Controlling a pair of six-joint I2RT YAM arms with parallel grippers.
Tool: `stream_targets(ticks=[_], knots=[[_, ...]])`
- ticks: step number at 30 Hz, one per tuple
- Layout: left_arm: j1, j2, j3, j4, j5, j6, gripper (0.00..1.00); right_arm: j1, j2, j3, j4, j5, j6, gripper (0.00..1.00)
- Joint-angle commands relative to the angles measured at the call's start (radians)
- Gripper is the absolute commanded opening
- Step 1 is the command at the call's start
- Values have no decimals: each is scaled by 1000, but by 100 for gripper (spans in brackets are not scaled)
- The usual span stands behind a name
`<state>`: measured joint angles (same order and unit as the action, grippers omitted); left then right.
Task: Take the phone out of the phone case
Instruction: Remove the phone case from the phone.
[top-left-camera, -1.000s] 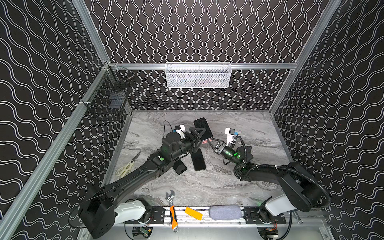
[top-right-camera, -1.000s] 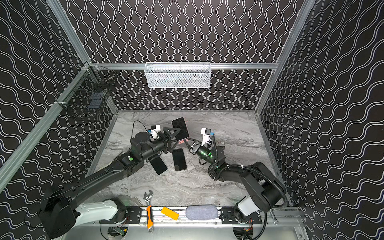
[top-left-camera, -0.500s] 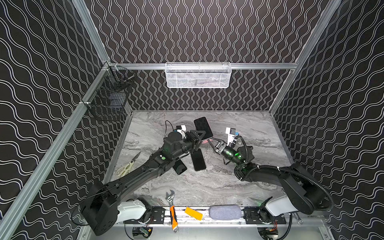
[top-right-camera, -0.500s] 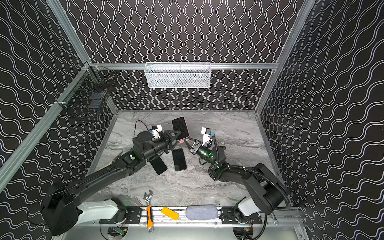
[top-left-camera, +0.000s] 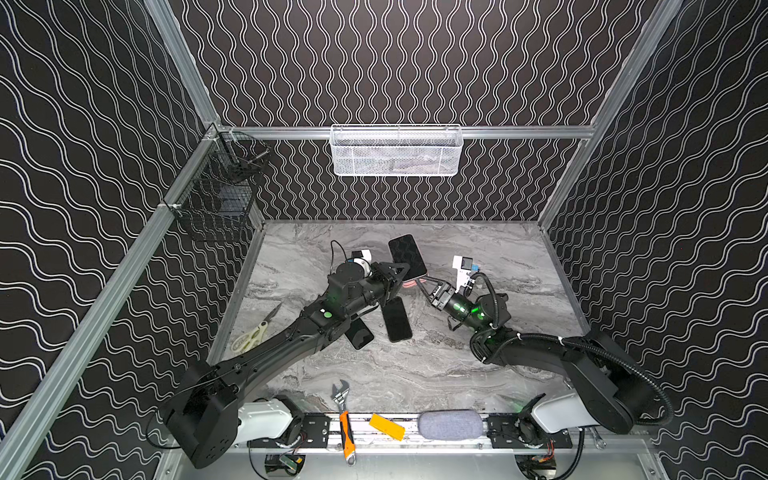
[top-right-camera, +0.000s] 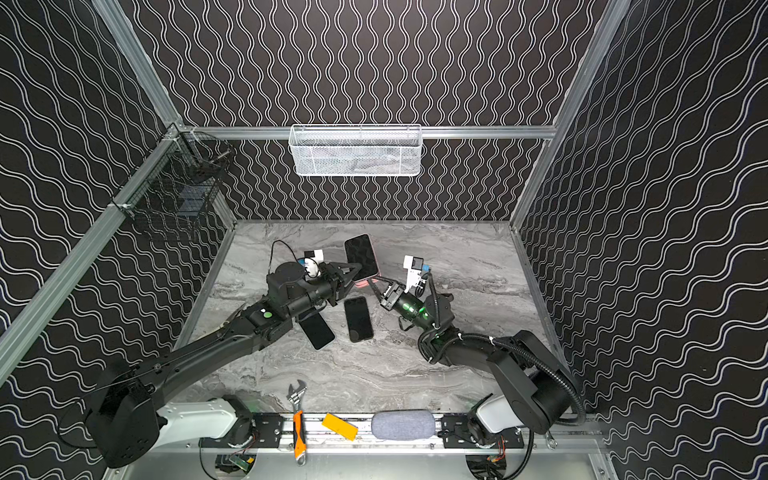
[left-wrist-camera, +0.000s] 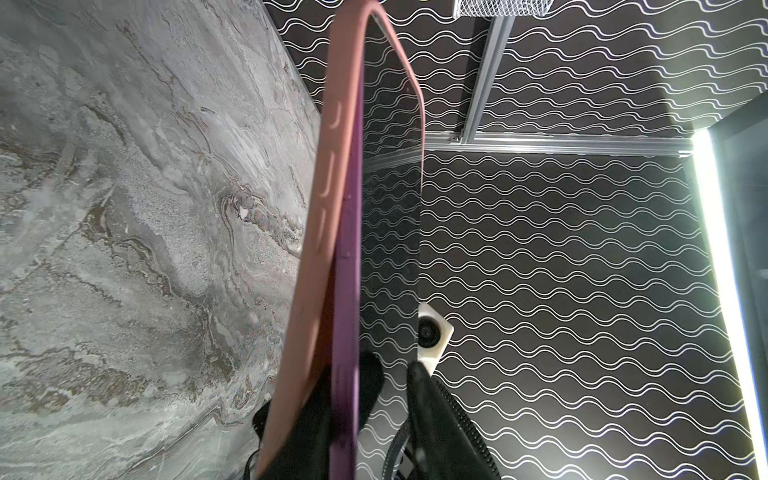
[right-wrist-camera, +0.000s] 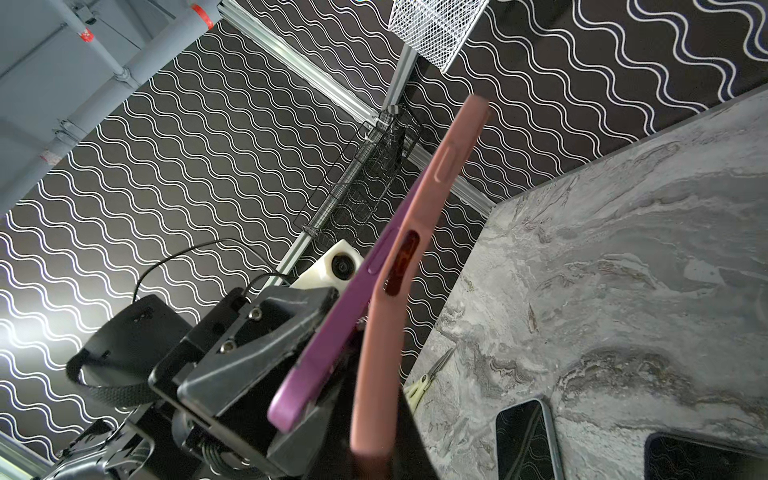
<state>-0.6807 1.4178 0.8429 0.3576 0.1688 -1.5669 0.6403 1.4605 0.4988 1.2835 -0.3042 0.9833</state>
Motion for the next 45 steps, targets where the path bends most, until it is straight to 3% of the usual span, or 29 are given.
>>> stream_targets(ticks=[1, 7, 14, 45], knots=[[5, 1, -2, 63, -14, 11, 28, 4, -3, -1, 32, -15, -11, 4], [9, 7, 4, 66, -7, 15, 20, 7, 6, 1, 36, -12, -8, 3], [10, 9, 16, 70, 9, 25, 0, 8, 15, 2, 27, -1, 0, 4], [17, -116, 54, 91, 48, 27, 0, -24, 91, -15, 17, 56, 15, 4]])
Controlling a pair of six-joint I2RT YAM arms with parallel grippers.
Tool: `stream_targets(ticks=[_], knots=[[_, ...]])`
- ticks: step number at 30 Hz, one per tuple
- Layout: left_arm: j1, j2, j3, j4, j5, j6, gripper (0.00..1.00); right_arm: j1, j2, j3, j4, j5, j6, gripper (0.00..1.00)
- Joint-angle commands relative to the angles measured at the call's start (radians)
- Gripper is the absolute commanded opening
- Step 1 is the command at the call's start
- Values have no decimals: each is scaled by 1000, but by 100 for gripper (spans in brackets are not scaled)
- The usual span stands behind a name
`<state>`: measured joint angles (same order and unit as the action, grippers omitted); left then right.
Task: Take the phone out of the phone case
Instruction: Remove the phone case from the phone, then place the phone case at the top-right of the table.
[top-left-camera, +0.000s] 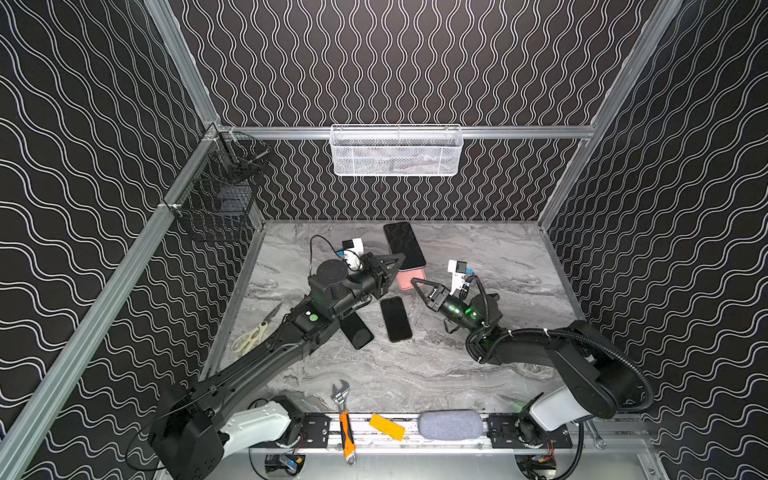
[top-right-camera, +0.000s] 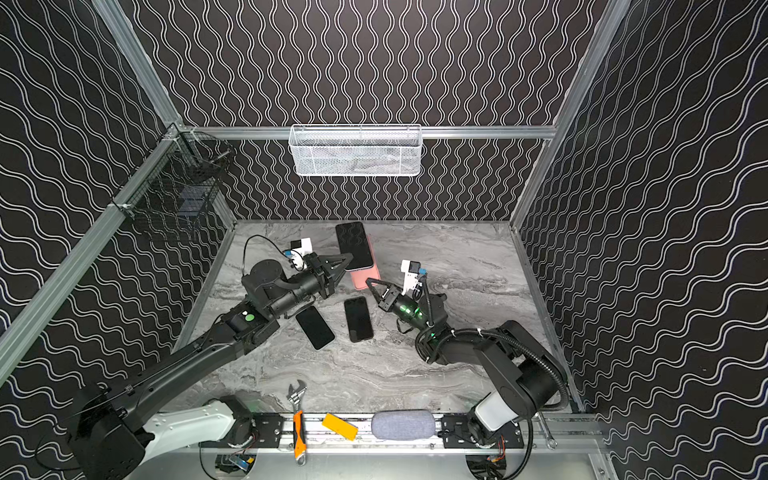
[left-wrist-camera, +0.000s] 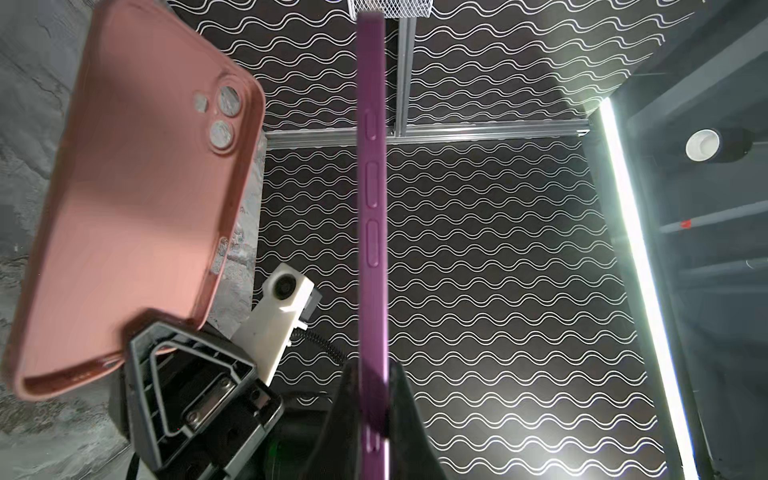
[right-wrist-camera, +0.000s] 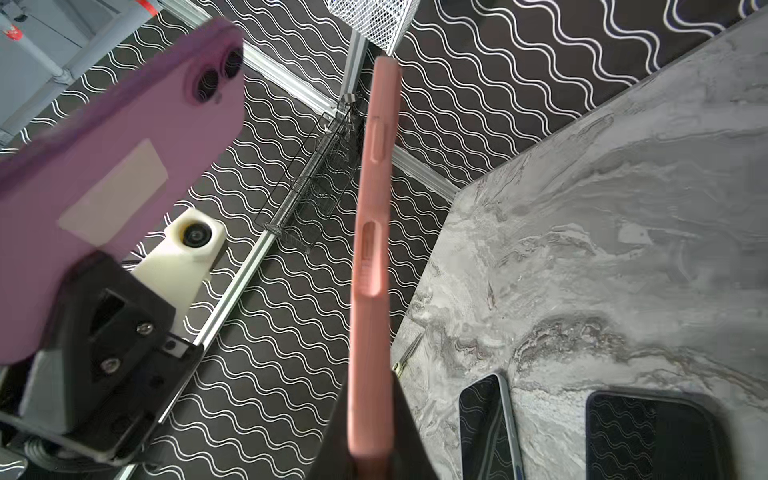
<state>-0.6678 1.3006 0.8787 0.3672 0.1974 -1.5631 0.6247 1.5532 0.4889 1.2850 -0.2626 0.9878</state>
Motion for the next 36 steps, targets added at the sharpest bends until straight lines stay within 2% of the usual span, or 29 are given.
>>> stream_targets(ticks=[1, 8, 16, 25, 29, 36], knots=[[4, 5, 20, 81, 24, 29, 0, -19, -7, -10, 11, 11, 12, 4], [34, 46, 30, 84, 80, 104, 0, -140, -92, -46, -152, -10, -19, 5], [104, 120, 87, 85, 162, 240, 0, -435, -109, -66, -312, -157, -71, 6], [143, 219, 149, 84, 211, 358, 0, -694, 59, 55, -424, -337, -163, 7], [149, 252, 173, 84, 212, 396, 0, -746, 140, 120, -497, -360, -210, 8], [152, 308, 190, 83, 202, 413, 0, -779, 238, 231, -670, -382, -261, 11]])
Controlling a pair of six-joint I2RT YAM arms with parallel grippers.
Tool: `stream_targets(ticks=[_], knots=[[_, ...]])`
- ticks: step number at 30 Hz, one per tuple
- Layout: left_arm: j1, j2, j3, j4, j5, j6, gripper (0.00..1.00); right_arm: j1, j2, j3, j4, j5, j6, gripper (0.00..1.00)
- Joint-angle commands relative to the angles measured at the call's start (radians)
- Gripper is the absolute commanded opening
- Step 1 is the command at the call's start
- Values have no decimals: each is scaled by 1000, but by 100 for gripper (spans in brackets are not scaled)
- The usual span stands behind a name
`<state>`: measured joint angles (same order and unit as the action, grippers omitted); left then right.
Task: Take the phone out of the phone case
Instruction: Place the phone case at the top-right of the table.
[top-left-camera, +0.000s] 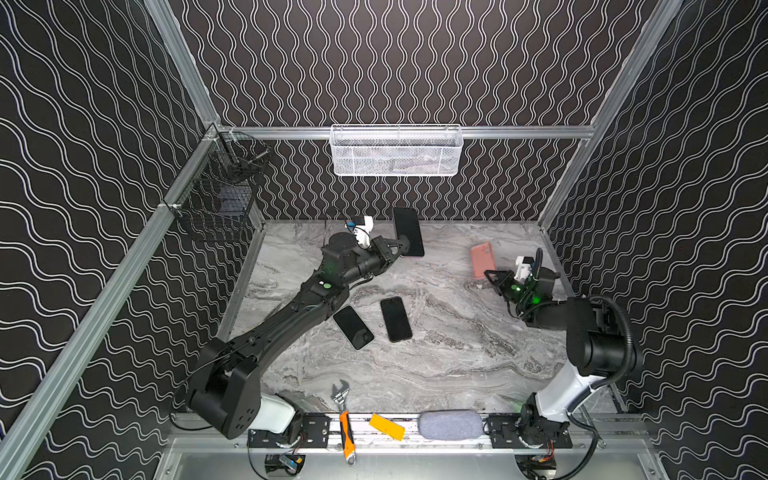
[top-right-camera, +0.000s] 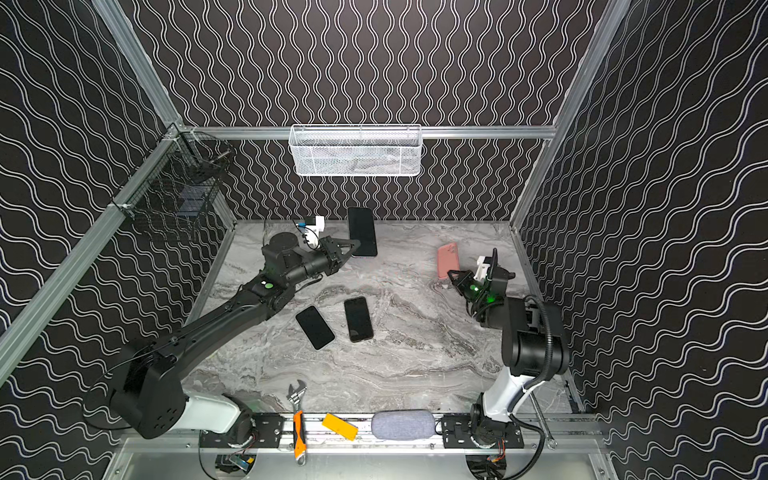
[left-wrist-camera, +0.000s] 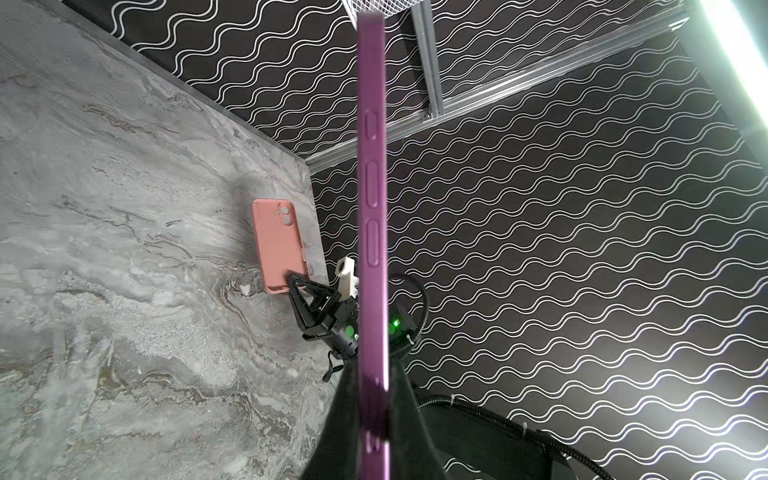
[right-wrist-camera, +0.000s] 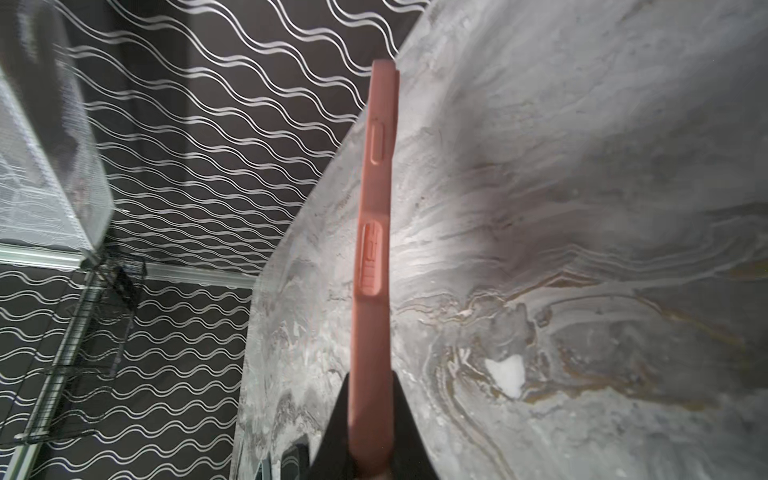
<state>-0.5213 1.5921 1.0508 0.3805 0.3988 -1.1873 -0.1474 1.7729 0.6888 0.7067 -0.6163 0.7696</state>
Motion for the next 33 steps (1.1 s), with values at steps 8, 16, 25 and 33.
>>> stream_targets(ticks=[8, 16, 25, 33], knots=[[5, 80, 51, 72, 5, 55, 0, -15, 56, 51, -167, -20, -55, 13], [16, 113, 70, 72, 3, 74, 0, -15, 58, 50, -220, 23, -70, 29], [22, 131, 82, 73, 18, 78, 0, -15, 1, 64, -342, 134, -117, 36], [21, 126, 66, 72, 6, 92, 0, -15, -82, 74, -432, 221, -179, 49]])
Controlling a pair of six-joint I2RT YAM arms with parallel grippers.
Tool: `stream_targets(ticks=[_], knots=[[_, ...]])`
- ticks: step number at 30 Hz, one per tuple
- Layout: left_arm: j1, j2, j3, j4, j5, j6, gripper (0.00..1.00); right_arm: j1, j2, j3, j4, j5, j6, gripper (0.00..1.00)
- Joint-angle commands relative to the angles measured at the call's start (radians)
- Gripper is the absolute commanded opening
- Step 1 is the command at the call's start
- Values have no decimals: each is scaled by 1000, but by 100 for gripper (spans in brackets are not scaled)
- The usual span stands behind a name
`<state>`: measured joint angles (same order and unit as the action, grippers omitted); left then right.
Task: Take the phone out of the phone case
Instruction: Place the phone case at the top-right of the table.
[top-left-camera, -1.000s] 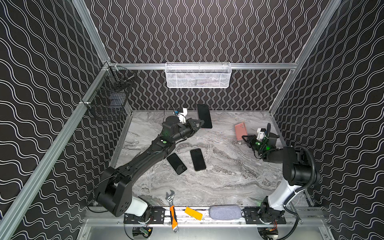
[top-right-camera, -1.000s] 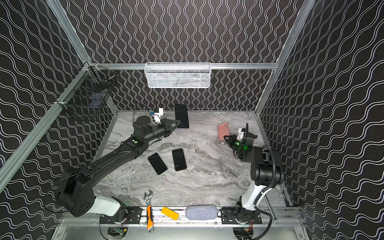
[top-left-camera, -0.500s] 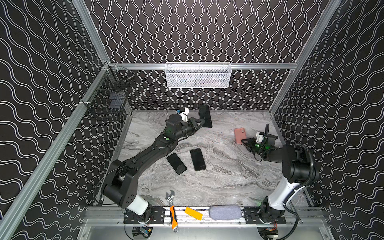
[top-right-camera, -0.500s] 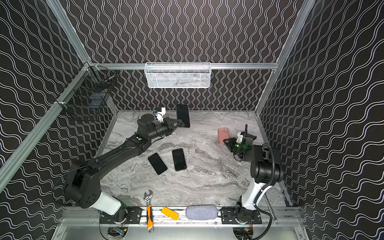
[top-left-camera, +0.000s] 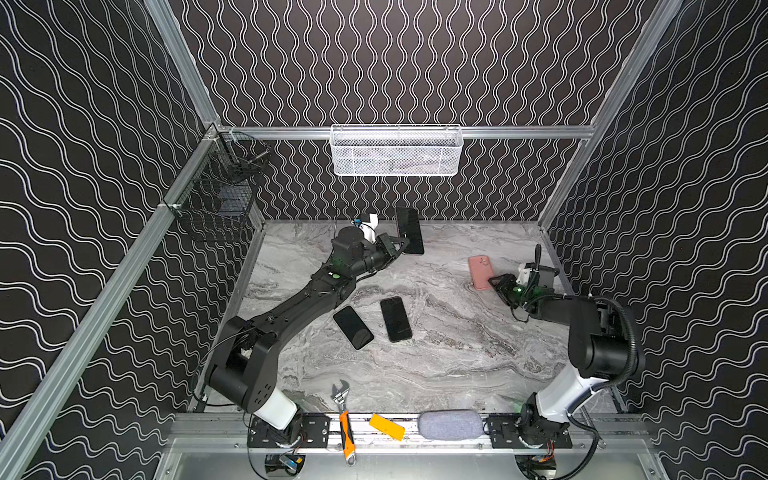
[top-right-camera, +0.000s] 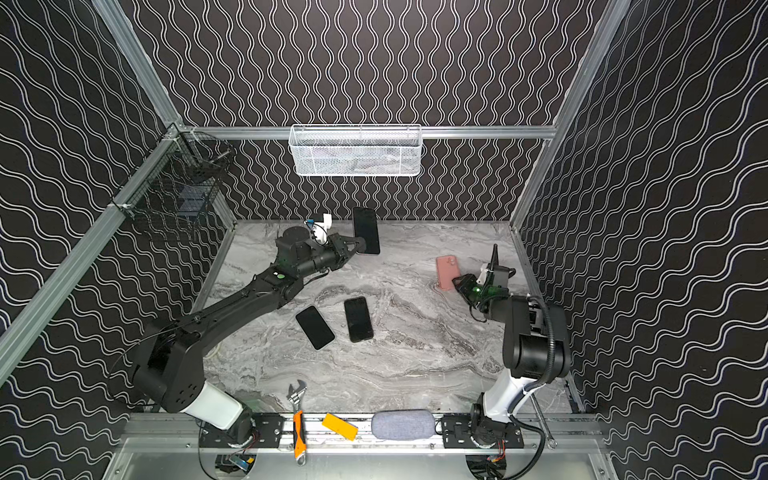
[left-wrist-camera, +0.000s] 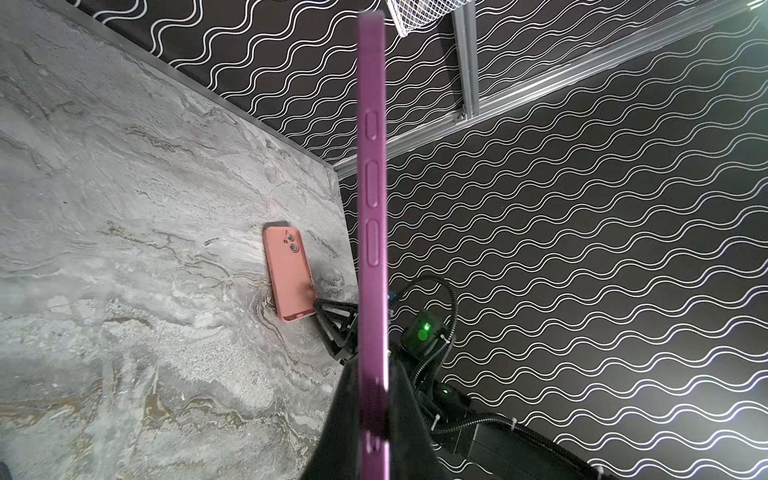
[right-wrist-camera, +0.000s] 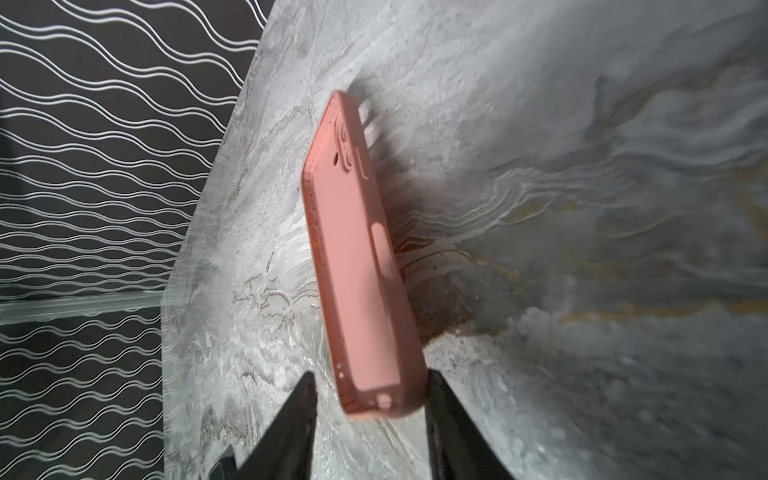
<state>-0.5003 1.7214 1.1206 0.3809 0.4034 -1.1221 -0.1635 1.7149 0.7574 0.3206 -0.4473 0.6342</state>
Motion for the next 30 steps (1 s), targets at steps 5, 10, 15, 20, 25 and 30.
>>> stream_targets(ticks=[5, 10, 15, 20, 25, 30], knots=[[-5, -5, -12, 72, -24, 53, 0, 1, -82, 6, -109, 83, -91, 61], [-49, 21, -3, 71, -56, 84, 0, 1, -170, -45, -103, 85, -95, 71], [-111, 77, 25, 73, -93, 109, 0, 12, -283, -65, -169, 57, -142, 87], [-147, 144, 64, 78, -133, 122, 0, 15, -410, -80, -234, 7, -178, 99], [-184, 206, 100, 83, -166, 122, 0, 18, -515, -87, -267, -45, -153, 99], [-217, 279, 135, 106, -177, 99, 0, 21, -619, -78, -324, -51, -158, 99]])
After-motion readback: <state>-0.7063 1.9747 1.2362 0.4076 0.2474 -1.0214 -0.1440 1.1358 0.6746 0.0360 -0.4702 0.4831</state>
